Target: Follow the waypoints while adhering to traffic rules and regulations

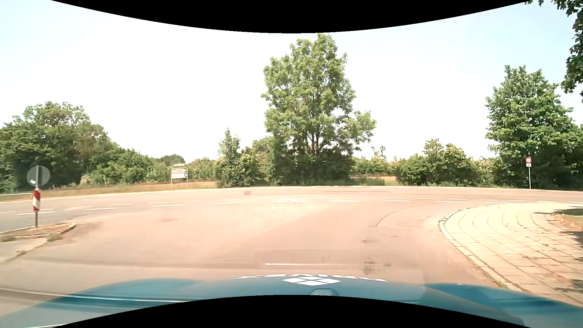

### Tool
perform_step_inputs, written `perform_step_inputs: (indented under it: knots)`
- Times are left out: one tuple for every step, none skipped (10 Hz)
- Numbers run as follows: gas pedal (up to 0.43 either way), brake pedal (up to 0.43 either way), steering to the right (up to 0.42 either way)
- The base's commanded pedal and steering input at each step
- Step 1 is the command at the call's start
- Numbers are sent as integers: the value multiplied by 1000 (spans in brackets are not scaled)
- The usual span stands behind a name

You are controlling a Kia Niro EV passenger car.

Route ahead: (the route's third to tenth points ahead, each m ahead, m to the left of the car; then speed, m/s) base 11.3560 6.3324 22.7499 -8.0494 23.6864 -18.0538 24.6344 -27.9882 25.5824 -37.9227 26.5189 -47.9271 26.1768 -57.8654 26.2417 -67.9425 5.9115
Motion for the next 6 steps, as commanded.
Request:
perform_step_inputs:
  knots:
    - [0,220,137]
    - [0,220,138]
    - [0,220,138]
    - [0,213,139]
    - [0,226,141]
    - [0,213,144]
